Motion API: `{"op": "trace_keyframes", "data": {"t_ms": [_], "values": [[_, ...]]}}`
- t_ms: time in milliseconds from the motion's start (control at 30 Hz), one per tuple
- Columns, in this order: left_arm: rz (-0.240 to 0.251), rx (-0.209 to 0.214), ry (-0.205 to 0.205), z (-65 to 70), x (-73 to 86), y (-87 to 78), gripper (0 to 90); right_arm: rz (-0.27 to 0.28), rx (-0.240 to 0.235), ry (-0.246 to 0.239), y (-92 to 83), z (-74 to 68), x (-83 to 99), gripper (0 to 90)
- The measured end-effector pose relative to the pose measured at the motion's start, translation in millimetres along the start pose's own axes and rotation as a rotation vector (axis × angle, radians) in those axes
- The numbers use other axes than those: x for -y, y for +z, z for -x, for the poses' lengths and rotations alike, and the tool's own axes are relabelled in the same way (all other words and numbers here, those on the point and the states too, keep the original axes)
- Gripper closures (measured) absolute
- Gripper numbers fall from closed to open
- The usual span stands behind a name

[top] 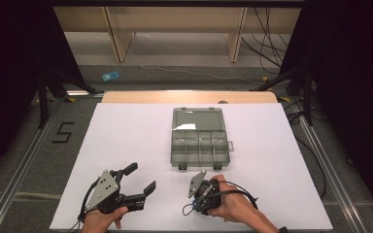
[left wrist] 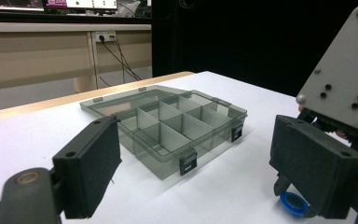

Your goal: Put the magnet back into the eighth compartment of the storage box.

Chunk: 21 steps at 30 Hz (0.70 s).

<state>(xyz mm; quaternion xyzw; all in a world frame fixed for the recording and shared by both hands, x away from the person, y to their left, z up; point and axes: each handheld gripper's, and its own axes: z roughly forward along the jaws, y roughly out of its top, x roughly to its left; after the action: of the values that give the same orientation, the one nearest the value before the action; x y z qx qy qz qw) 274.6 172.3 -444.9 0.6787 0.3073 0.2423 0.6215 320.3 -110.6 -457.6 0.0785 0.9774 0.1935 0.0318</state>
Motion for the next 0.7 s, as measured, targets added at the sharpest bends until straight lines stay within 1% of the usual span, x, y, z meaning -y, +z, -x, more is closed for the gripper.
{"op": "trace_keyframes", "data": {"t_ms": [100,233,367,433,467,533,567,600,633,700], "values": [[0.001,0.000,0.001,-0.1,0.0,0.0,15.8,0.016,0.018,0.015,-5.5,1.8,0.4,62.7],[0.001,0.000,0.005,-0.3,-0.2,0.0,15.8,0.028,0.033,0.021,-10.1,5.6,2.7,62.7],[0.002,0.000,0.002,-0.2,-0.2,-0.1,15.8,0.040,0.035,0.029,-13.8,8.6,4.4,62.7],[0.002,0.000,0.001,-0.1,-0.3,-0.1,15.8,0.048,0.041,0.033,-15.7,9.8,5.2,62.7],[0.002,0.000,0.002,-0.2,-0.3,-0.1,15.8,0.063,0.051,0.035,-18.6,11.6,6.1,62.7],[0.002,0.001,0.010,-0.7,-0.6,-0.2,15.8,0.065,0.049,0.033,-19.7,12.5,6.4,62.7],[0.003,0.001,0.011,-0.8,-0.7,-0.3,15.8,0.067,0.048,0.035,-23.1,14.7,7.2,62.7],[0.003,0.001,0.012,-0.9,-0.7,-0.3,15.8,0.068,0.053,0.038,-24.7,15.6,7.6,62.7],[0.003,0.000,0.010,-0.8,-0.7,-0.3,15.8,0.082,0.070,0.042,-25.4,16.1,8.2,62.7],[0.004,0.001,0.009,-0.8,-0.7,-0.3,15.8,0.086,0.079,0.045,-26.9,16.7,8.6,62.7]]}}
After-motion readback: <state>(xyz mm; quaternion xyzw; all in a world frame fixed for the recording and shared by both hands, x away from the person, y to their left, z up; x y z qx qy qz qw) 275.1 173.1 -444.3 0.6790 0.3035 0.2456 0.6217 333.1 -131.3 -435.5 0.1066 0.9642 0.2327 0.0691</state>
